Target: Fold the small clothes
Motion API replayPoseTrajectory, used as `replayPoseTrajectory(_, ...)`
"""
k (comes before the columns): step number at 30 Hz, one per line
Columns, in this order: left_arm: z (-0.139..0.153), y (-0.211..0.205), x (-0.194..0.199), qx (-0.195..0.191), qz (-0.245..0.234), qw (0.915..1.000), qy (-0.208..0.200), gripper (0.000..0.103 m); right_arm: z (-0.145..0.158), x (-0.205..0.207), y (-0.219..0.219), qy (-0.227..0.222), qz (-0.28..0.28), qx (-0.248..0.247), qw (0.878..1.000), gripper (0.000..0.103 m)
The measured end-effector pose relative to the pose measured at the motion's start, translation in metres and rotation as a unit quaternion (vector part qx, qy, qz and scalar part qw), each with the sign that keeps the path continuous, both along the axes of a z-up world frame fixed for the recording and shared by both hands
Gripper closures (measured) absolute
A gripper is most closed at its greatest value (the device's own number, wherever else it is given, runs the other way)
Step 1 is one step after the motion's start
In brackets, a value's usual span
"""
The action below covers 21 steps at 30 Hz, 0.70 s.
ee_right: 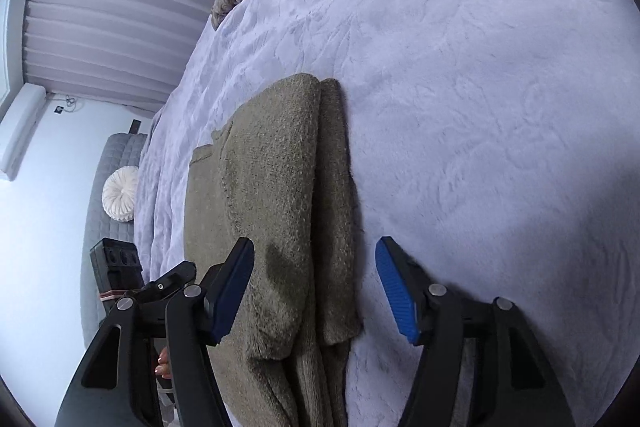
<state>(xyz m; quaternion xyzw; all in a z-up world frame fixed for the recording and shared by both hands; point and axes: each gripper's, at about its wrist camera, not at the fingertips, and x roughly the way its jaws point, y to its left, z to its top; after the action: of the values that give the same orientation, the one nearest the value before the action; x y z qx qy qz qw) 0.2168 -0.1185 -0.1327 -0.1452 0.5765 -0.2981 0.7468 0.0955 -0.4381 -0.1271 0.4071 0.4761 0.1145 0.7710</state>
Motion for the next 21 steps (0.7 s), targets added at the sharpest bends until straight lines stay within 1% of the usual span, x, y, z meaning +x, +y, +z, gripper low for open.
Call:
replayPoseTrajectory(1, -0.001, -0.003, 0.001, 0.000, -0.004, 1.0000, -0.001, 0.001, -0.002, 0.006, 0.003, 0.000, 0.013, 0.002, 1.000, 0.035)
replayPoseTrajectory(4, -0.001, -0.015, 0.003, 0.006, -0.020, 0.9997, -0.012, 0.001, -0.006, 0.024, 0.019, 0.001, 0.064, 0.012, 0.998, 0.035)
replayPoseTrajectory(6, 0.000, -0.023, 0.002, 0.012, -0.033, 0.9992, -0.019, 0.002, -0.011, 0.034, 0.033, 0.003, 0.088, -0.001, 0.996, 0.036)
replayPoseTrajectory(7, 0.001, -0.027, 0.000, 0.016, -0.040, 0.9988, -0.024, 0.006, -0.011, 0.036, 0.037, 0.002, 0.089, -0.005, 0.996, 0.035)
replayPoseTrajectory(8, 0.004, -0.030, -0.003, 0.014, -0.046, 0.9984, -0.029, 0.013, -0.011, 0.037, 0.041, -0.001, 0.086, -0.003, 0.996, 0.035)
replayPoseTrajectory(9, 0.007, -0.032, -0.005, 0.017, -0.049, 0.9981, -0.034, 0.023, -0.010, 0.037, 0.043, -0.004, 0.080, 0.002, 0.997, 0.039)
replayPoseTrajectory(10, 0.010, -0.032, -0.007, 0.018, -0.050, 0.9977, -0.042, 0.033, -0.009, 0.036, 0.046, -0.008, 0.076, 0.008, 0.997, 0.045)
replayPoseTrajectory(11, 0.013, -0.030, -0.009, 0.016, -0.053, 0.9973, -0.048, 0.039, -0.009, 0.035, 0.048, -0.010, 0.076, 0.020, 0.997, 0.061)
replayPoseTrajectory(12, 0.016, -0.027, -0.009, 0.012, -0.054, 0.9972, -0.050, 0.048, -0.008, 0.032, 0.048, -0.013, 0.074, 0.038, 0.996, 0.066)
replayPoseTrajectory(13, 0.020, -0.021, -0.009, 0.001, -0.055, 0.9974, -0.047, 0.052, -0.006, 0.026, 0.046, -0.021, 0.071, 0.057, 0.996, 0.068)
replayPoseTrajectory(16, 0.033, -0.007, -0.014, -0.033, -0.049, 0.9976, -0.036, 0.054, 0.010, 0.017, 0.052, -0.043, 0.069, 0.092, 0.992, 0.069)
replayPoseTrajectory(18, 0.045, 0.000, -0.021, -0.043, -0.048, 0.9972, -0.036, 0.054, 0.024, 0.010, 0.060, -0.056, 0.068, 0.113, 0.990, 0.069)
replayPoseTrajectory(21, 0.066, 0.015, -0.038, -0.052, -0.049, 0.9964, -0.046, 0.054, 0.047, -0.003, 0.072, -0.070, 0.075, 0.118, 0.988, 0.069)
